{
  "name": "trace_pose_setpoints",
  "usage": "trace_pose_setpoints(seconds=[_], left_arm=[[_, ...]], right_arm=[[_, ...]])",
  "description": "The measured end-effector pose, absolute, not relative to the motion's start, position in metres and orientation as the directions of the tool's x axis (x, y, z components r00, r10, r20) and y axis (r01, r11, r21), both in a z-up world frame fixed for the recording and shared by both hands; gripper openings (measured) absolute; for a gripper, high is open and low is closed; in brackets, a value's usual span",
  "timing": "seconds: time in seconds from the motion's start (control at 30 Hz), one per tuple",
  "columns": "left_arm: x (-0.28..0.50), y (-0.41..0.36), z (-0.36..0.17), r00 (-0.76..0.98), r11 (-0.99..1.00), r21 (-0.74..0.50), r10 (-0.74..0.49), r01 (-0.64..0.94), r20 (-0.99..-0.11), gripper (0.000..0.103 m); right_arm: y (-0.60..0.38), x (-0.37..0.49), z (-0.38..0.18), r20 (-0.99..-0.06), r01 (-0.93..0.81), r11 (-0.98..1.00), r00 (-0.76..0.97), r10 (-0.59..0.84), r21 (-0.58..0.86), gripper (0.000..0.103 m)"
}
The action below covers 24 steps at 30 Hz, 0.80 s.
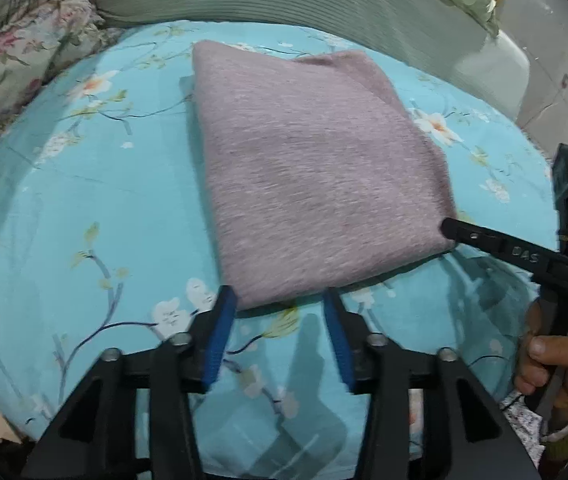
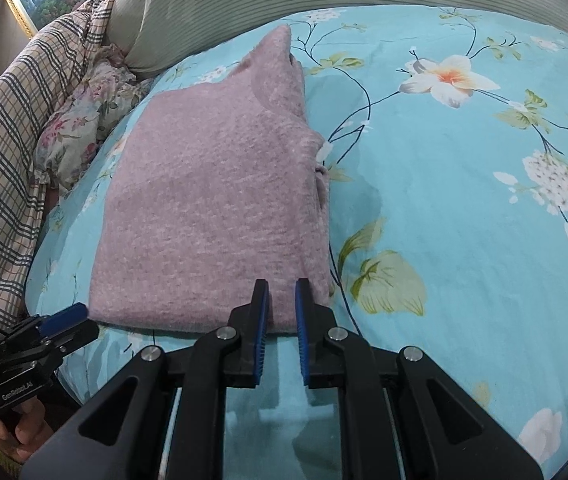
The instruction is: Fold small clothes
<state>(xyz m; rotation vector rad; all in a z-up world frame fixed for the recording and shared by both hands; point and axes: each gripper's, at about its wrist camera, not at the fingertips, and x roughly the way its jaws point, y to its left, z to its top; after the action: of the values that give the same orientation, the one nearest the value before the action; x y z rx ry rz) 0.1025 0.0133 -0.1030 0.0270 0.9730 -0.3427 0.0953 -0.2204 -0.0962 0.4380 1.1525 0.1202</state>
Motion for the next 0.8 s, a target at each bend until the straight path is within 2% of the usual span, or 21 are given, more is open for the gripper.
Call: trace_pose_setpoints(seconds=[0.17,0.37,0.4,0.47,0.5,0.6,0.8], left_arm=[[0.097,0.024,-0.1,0.515,0.95,-0.148,-0.275,0.274,-0.812,0.05],[0.104,0.035,-0.082,0.546,0.954,-0.153,-0.274,0.257,-0.791,0.059],[0.11,0.037,-0.078,0.557,0.957,-0.15,-0.269,0.25,-0.786,0.06],[0.121,0.036,-0.075,0.562,0.959,-0.149,-0.264,0.242,-0.784,0.062],[0.127,0.036,-0.074,0.562,0.96,-0.149,-0.261,0.237,-0.785,0.062],[0.148,0.035,-0.072,0.569,0.964,-0.149,-0.251,0.22,-0.783,0.062],[0.188,0.038,-0.07,0.58,0.972,-0.158,-0.232,0.175,-0.781,0.062]], right_arm=[[-0.221,0.088,-0.09,-0.86,0.147,0.908,0.41,0.304,0.392,0.016],[-0.224,0.093,-0.062,-0.811,0.129,0.884,0.475,0.343,0.45,0.017],[-0.223,0.095,-0.055,-0.803,0.119,0.885,0.489,0.341,0.449,0.019],[-0.224,0.107,-0.043,-0.788,0.107,0.887,0.516,0.336,0.448,0.04],[-0.225,0.114,-0.039,-0.783,0.106,0.889,0.528,0.329,0.446,0.045],[-0.23,0.142,-0.036,-0.781,0.119,0.895,0.546,0.302,0.43,0.046],[-0.232,0.213,-0.059,-0.789,0.148,0.864,0.503,0.353,0.482,0.046]])
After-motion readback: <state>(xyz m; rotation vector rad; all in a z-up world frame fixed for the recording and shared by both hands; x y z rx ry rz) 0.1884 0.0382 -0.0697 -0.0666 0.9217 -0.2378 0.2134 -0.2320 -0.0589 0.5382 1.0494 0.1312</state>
